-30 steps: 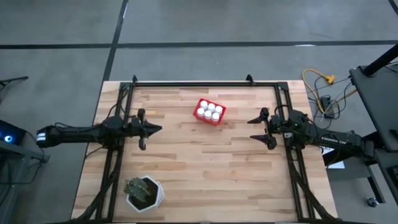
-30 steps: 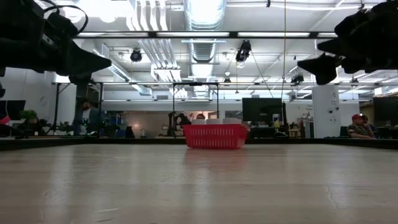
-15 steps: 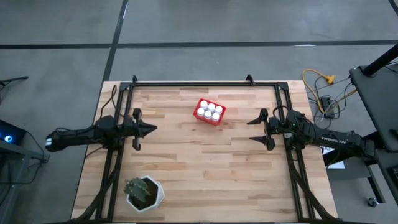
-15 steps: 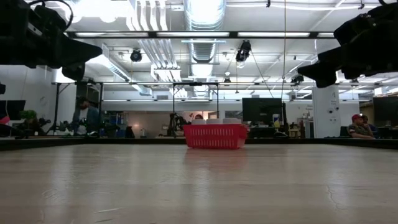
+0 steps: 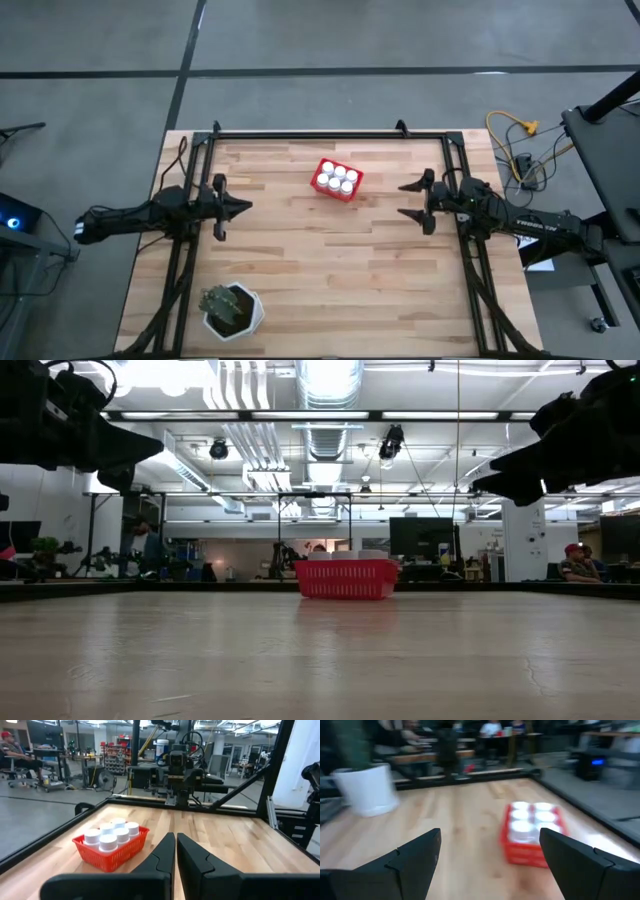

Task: Pick and place pill bottles into a basket
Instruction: Return to Home Position

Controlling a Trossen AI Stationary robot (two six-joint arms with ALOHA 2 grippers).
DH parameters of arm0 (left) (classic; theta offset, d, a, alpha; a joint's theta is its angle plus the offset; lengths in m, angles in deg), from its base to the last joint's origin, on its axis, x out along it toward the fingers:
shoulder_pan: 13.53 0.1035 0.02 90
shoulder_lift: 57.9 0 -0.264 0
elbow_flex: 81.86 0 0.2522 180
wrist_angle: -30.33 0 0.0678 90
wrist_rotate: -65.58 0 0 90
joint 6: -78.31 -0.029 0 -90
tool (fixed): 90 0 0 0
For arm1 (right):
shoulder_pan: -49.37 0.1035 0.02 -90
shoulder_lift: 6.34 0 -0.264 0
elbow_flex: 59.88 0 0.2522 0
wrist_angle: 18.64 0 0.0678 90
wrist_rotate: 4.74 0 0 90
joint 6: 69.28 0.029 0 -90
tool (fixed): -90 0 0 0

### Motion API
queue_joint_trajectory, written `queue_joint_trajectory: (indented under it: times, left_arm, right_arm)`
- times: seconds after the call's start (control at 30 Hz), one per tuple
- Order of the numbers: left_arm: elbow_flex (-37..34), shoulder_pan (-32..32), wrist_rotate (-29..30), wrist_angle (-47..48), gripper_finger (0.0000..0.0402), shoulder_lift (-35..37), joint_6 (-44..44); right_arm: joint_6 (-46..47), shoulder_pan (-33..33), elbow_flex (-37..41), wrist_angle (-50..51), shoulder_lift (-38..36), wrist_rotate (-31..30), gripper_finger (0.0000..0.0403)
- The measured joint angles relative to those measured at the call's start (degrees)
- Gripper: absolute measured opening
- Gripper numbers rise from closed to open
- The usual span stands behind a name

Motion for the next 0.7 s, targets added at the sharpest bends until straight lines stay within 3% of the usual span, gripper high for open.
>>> queue_joint_trajectory:
  times: [0.17,0.7]
  left_arm:
    - [0.38,0.00,0.15,0.94,0.0000,-0.72,0.00]
    - [0.70,-0.02,1.61,1.08,0.0000,-0.81,-0.06]
  right_arm:
    - [-2.21,0.00,-0.02,-0.26,-0.06,-6.28,0.0327]
    - [-2.60,1.63,-3.23,0.81,-0.02,-6.10,0.0327]
